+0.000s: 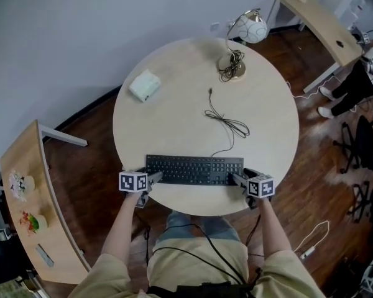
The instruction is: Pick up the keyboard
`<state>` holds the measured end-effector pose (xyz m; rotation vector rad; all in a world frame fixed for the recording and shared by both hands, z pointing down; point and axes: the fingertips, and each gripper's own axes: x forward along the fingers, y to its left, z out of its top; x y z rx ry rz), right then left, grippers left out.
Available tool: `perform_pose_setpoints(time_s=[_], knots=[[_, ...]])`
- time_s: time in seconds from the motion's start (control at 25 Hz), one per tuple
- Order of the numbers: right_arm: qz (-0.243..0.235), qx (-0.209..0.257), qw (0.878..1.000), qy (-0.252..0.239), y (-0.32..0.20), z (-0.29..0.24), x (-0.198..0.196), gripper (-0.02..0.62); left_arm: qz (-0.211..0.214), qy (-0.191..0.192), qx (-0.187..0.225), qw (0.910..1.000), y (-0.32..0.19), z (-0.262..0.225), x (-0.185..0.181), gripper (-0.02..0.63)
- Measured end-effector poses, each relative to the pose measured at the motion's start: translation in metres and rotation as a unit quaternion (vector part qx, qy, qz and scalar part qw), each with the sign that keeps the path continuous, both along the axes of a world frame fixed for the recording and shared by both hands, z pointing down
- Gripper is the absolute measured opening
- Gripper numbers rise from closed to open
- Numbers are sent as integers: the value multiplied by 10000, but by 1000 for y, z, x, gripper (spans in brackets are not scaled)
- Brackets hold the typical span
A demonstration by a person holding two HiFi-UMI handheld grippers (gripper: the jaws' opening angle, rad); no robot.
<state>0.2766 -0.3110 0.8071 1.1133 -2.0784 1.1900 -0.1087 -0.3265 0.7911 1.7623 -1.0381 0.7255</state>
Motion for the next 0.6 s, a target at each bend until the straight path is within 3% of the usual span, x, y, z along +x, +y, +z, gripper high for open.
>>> perform_pose_setpoints(time_s=[0.12,0.28,0.44,0.6], knots=[[-66,-19,10000,66,-3,8,1,258,-234,-49,-72,9997,-8,13,3,391],[407,225,9989,-54,-8,6,-4,276,-461,-416,220,9978,-7,20,0,388],[789,221,9957,-436,-18,0,-6,285,-535,-204,355,9977,-9,17,0,385],[763,120,9969,-166,-20,1,-3,285,-431,-230,241,9985,-8,16,4,387]])
